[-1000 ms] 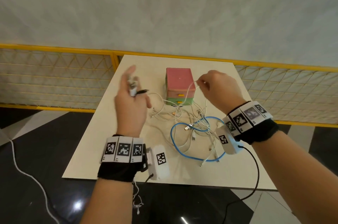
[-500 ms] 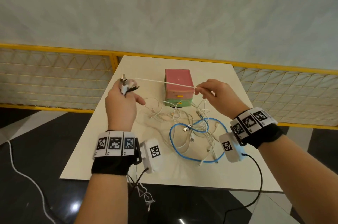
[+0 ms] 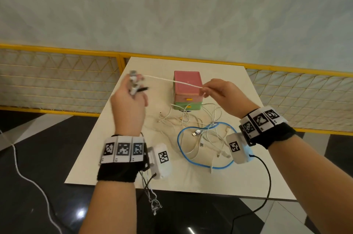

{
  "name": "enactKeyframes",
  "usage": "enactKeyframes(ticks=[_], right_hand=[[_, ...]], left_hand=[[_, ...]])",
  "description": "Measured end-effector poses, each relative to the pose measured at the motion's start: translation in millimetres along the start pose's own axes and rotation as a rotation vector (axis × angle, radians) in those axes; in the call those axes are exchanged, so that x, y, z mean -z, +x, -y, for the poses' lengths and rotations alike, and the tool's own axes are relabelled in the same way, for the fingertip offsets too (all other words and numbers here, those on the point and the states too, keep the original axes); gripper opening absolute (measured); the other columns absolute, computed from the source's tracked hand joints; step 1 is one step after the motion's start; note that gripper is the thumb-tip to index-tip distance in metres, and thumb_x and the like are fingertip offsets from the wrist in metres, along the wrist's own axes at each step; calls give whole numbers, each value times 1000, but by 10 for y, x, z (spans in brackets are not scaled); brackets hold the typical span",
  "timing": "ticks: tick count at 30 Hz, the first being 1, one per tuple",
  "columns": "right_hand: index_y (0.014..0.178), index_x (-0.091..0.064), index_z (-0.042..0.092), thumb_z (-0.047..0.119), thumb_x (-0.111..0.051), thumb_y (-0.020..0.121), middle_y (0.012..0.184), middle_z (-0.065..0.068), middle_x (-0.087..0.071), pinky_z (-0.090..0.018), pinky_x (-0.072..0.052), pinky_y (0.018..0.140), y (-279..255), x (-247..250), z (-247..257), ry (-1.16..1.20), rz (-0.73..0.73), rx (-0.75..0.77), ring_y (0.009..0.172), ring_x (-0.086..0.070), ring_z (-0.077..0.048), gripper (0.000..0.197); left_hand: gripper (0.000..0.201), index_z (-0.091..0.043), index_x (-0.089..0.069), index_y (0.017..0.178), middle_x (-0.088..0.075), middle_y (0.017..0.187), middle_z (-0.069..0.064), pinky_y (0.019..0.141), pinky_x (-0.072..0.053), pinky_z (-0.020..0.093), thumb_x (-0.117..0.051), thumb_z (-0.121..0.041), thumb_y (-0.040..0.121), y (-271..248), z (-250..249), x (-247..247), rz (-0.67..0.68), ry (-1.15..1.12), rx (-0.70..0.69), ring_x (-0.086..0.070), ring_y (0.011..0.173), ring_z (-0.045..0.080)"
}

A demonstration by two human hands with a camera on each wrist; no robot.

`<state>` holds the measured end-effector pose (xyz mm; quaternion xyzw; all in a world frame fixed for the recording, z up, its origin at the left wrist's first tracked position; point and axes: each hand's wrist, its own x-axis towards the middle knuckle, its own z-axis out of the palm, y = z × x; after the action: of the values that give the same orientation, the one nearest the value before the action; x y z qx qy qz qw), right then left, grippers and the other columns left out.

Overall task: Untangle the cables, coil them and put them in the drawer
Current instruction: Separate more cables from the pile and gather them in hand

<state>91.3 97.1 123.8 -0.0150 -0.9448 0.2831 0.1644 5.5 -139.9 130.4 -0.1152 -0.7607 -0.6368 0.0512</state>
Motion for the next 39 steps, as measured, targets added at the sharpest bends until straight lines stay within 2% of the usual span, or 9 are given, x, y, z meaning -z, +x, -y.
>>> enactKeyframes(ticks=[4,8,12,15,18,29,32,36,39], right_hand=[[93,-69,14,20,-48,98,81,7,-60,-25,-46,76,-66,-14,-111,-2,26,-96,78,-61,-10,22],[88,-68,12,20,-49,97,79,0,-60,-31,-46,77,16,-39,120,-34,52,33,79,-59,-22,23],[92,-68,7,17,-51,96,83,-3,-61,-28,-47,75,112,-17,317,-13,30,194,80,-56,-17,20],[93,-67,5,12,-51,96,77,11,-51,-9,-37,72,123,50,241,10,10,176,75,-49,2,19],[94,-66,6,13,-47,98,82,8,-57,-4,-36,72,62,104,14,56,-20,13,74,-50,9,21],[103,-63,12,15,-48,97,93,-8,-66,-18,-45,78,-16,273,8,48,-105,-36,79,-55,-5,17],[98,-60,19,14,-44,99,85,-5,-64,-28,-50,74,-129,359,86,62,-127,-78,79,-61,-13,17],[99,-49,17,20,-36,101,65,-1,-60,-27,-46,38,-408,405,486,191,1,-174,58,-70,-20,13],[97,-49,19,21,-38,100,67,-3,-66,-26,-43,35,-682,368,630,83,231,-243,55,-69,-18,11]], left_hand=[[42,-28,-58,100,-71,84,-7,64,-48,18,-41,9,89,9,24,127,-50,72,49,-60,68,10],[84,-41,-38,144,-64,81,-28,74,-55,36,-46,18,84,-128,-45,-95,279,-41,-78,-68,68,14],[56,-32,-60,119,-69,63,-7,71,-49,26,-47,8,81,-228,-140,-305,567,298,-153,-65,69,3],[54,-43,-58,94,-66,60,-4,64,-48,23,-46,9,83,-222,-182,-218,430,198,-162,-64,62,12],[44,-28,-62,103,-63,78,-13,49,-39,11,-44,10,89,-122,-208,-58,186,11,-141,-53,48,4],[19,-16,-64,93,-63,69,-13,46,-38,18,-49,-3,95,-131,-211,137,-120,-160,11,-50,49,1],[25,-15,-62,84,-61,57,-18,47,-37,17,-48,5,88,-128,-222,211,-80,-104,16,-51,48,-1],[30,-16,-65,84,-62,77,-4,42,-34,11,-44,5,85,-221,-221,201,68,-53,15,-50,56,5],[41,-16,-68,110,-57,75,-4,41,-33,10,-43,7,87,-294,-245,152,212,-15,24,-48,60,5]])
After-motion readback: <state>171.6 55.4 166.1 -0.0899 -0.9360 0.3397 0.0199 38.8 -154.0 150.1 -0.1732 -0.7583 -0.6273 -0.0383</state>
